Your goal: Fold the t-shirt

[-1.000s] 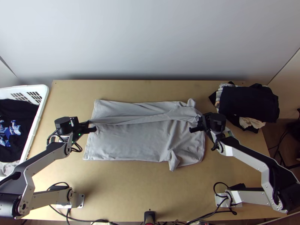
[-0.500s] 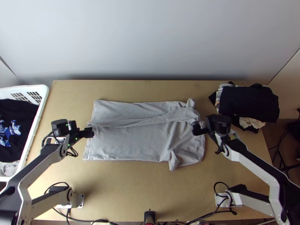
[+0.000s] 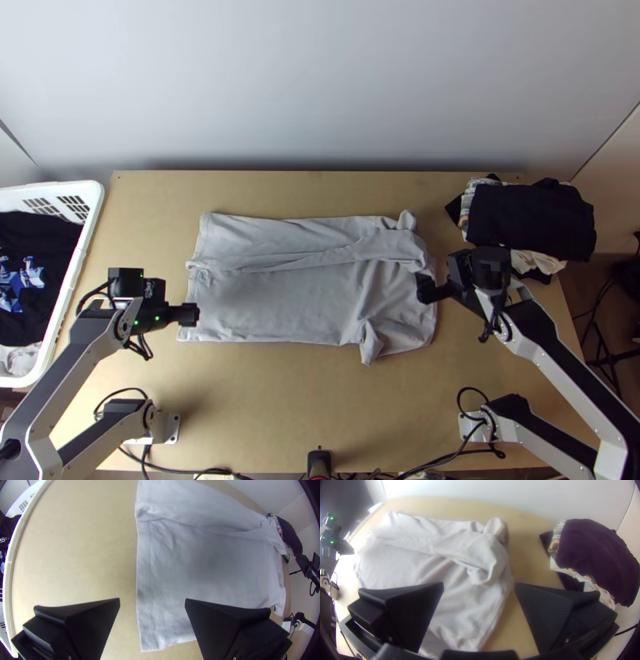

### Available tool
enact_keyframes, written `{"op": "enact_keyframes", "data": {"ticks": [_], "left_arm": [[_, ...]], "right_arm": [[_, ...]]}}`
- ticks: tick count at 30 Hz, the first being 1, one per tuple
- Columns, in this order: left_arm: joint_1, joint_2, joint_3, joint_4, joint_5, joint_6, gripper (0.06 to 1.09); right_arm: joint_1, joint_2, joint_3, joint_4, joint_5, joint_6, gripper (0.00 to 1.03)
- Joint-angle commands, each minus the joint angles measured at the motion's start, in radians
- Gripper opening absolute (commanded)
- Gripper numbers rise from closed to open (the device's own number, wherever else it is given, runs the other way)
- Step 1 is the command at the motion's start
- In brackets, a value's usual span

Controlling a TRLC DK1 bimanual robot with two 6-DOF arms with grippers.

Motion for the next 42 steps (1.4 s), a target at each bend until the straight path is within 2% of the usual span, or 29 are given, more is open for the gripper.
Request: {"op": "enact_keyframes", "data": {"ticks": [1,3,6,8,11,13,16,22,23,27,42], "left_arm": [[-0.005,-0.003,0.001,-0.094,0.000,0.009,0.99],[-0.007,0.011,-0.007,-0.094,-0.003,0.012,0.92],[-0.010,0.023,-0.014,-0.094,-0.015,0.010,0.91],[-0.012,0.038,-0.017,-0.094,-0.020,0.012,0.83],[-0.012,0.057,-0.034,-0.093,-0.039,0.022,0.81],[-0.012,0.068,-0.034,-0.094,-0.039,0.024,0.74],[-0.015,0.071,-0.031,-0.093,-0.038,0.024,0.55],[-0.025,0.063,-0.014,-0.094,-0.038,0.015,0.11],[-0.025,0.058,-0.011,-0.094,-0.038,0.013,0.09],[-0.036,0.055,0.013,-0.106,-0.036,0.004,0.09],[-0.062,0.040,0.187,-0.172,-0.030,-0.037,0.09]], "right_arm": [[0.025,-0.104,0.002,-0.147,-0.049,0.024,0.99],[0.028,-0.131,-0.004,-0.170,-0.050,0.024,0.99],[0.028,-0.160,-0.007,-0.197,-0.055,0.024,0.99],[0.029,-0.174,-0.009,-0.205,-0.056,0.025,0.99],[0.031,-0.179,-0.006,-0.211,-0.062,0.031,0.99],[0.034,-0.180,-0.004,-0.214,-0.064,0.034,0.99],[0.037,-0.180,0.000,-0.219,-0.066,0.034,0.99],[0.071,-0.179,0.008,-0.245,-0.073,0.033,0.99],[0.080,-0.179,0.008,-0.250,-0.078,0.033,0.99],[0.126,-0.171,-0.004,-0.271,-0.104,0.025,0.99],[0.428,-0.114,-0.069,-0.417,-0.161,-0.064,0.99]]}}
